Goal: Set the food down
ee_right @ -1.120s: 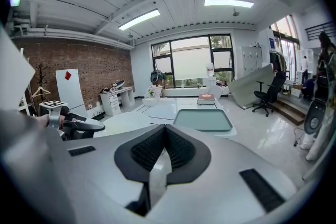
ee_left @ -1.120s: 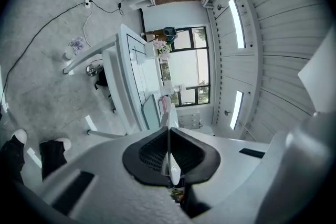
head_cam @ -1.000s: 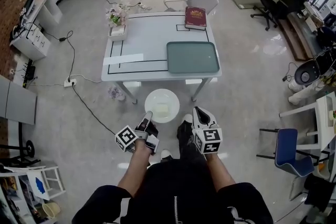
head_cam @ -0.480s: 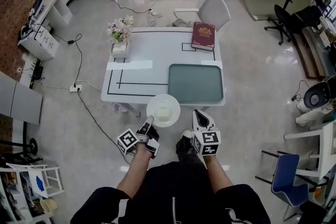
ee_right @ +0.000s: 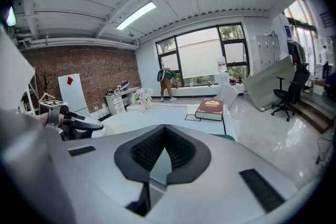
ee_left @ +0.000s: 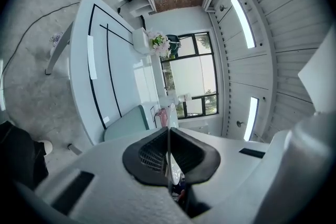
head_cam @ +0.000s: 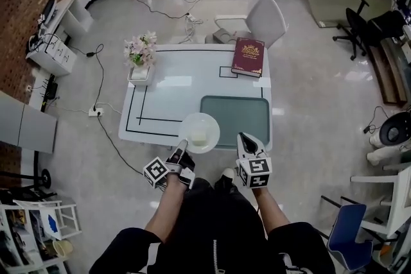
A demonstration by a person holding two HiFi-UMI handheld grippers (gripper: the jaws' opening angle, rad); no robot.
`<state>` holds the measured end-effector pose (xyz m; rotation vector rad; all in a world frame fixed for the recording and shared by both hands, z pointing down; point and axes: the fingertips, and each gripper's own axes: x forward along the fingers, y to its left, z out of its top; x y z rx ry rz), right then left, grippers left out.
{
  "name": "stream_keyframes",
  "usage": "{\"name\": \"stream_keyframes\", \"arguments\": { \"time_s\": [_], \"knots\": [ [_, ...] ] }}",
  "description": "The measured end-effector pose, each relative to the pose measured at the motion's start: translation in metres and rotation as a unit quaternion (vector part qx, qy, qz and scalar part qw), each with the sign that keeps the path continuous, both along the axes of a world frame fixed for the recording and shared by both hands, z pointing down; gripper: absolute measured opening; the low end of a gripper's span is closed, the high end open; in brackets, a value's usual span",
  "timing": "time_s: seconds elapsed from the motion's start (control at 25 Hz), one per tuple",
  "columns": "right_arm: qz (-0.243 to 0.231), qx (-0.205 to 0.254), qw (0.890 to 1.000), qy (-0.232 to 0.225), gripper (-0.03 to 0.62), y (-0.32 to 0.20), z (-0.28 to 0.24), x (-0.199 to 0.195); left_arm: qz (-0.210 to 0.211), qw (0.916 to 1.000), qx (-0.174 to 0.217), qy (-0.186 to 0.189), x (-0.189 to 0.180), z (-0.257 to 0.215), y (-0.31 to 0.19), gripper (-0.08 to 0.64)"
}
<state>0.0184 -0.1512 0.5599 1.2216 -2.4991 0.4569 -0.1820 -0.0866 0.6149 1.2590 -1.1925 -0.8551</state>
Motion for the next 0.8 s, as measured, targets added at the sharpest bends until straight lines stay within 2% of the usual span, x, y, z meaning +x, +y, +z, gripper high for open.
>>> {"name": "stream_keyframes", "arguments": {
  "time_s": [0.16,0.52,0.68,0.8],
  "knots": [
    [-0.005,-0.009,1.0,0.001,0.008,-0.017,0.007,0.0,-0.003,1.0,-0.002,0.001,0.001,0.0,-0.021,0.015],
    [0.007,-0.01,1.0,0.0,0.008,-0.038,0.01,0.001,0.018,0.9998,-0.009,0.006,0.01,0.015,-0.055,0.015],
    [0.014,-0.011,1.0,0.006,0.008,-0.043,0.013,0.007,0.04,0.9991,-0.007,-0.008,0.021,0.021,-0.072,0.015],
    [0.027,-0.011,1.0,0.009,0.008,-0.046,0.014,0.016,0.06,0.9981,-0.013,-0.005,0.037,0.032,-0.089,0.015]
  ]
}}
